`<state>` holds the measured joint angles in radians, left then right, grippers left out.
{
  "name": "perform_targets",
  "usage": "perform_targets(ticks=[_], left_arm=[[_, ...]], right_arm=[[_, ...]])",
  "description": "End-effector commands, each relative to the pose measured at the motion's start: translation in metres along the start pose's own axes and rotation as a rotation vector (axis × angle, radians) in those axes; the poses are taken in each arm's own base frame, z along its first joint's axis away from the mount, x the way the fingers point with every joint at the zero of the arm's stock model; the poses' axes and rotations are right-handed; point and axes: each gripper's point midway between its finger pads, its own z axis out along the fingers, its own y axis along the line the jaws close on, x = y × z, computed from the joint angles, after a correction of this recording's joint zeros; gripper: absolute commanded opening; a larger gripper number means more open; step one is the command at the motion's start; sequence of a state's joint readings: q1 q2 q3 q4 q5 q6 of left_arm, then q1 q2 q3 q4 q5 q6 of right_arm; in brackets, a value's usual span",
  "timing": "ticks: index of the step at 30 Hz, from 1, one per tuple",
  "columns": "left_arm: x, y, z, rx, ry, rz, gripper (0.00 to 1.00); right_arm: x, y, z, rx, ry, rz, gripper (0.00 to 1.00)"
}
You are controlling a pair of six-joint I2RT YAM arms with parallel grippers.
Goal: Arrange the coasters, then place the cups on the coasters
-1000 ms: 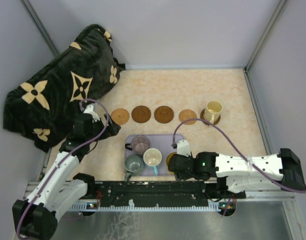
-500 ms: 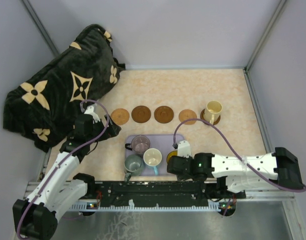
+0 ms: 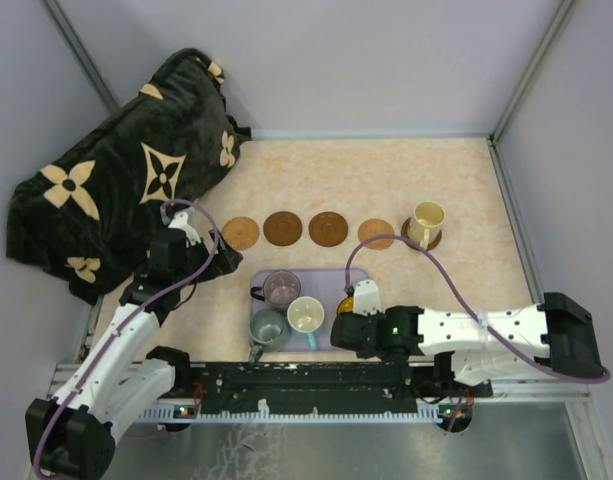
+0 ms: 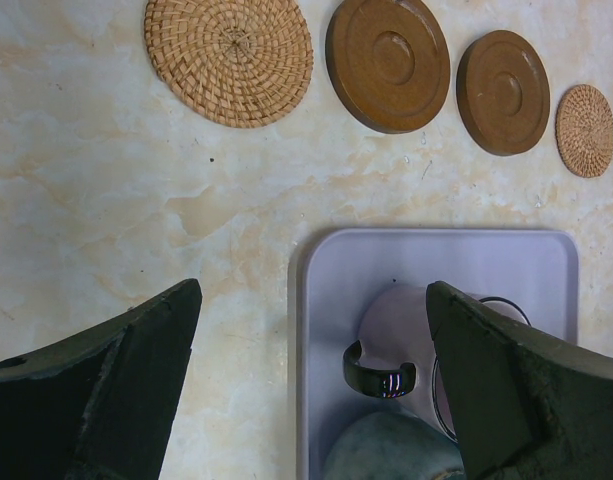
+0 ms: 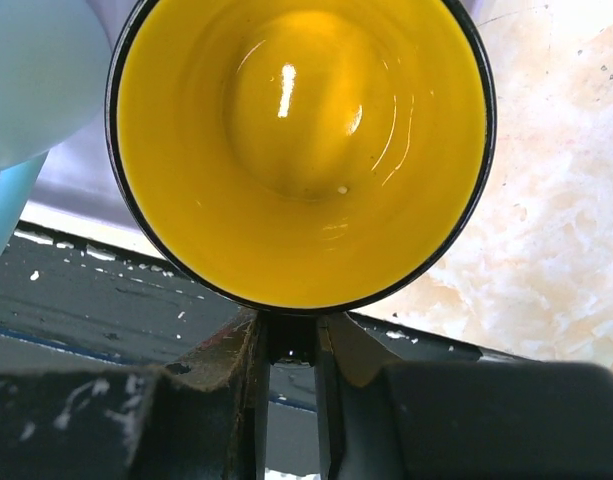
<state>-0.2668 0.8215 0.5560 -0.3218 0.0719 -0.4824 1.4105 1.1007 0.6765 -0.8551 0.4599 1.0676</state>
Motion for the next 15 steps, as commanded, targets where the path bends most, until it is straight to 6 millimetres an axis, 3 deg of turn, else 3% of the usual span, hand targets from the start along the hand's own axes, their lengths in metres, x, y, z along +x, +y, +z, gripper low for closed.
perform_targets(ticks=[1, 6, 15], left_arm=[[0.001, -0.004, -0.001, 0.022, -0.004, -0.004, 1.00], [0.001, -0.004, -0.001, 0.024, -0.006, -0.005, 1.00], [0.002, -0.006, 0.001, 0.034, -0.003, -0.008, 1.00]], right_arm=[[-0.009, 0.005, 0.002, 0.026, -0.037, 0.008, 0.00], [-0.030, 0.010, -0.007, 0.051, -0.106, -0.006, 0.00], [-0.094, 0.008, -0.042, 0.122, -0.331, 0.099, 0.00]])
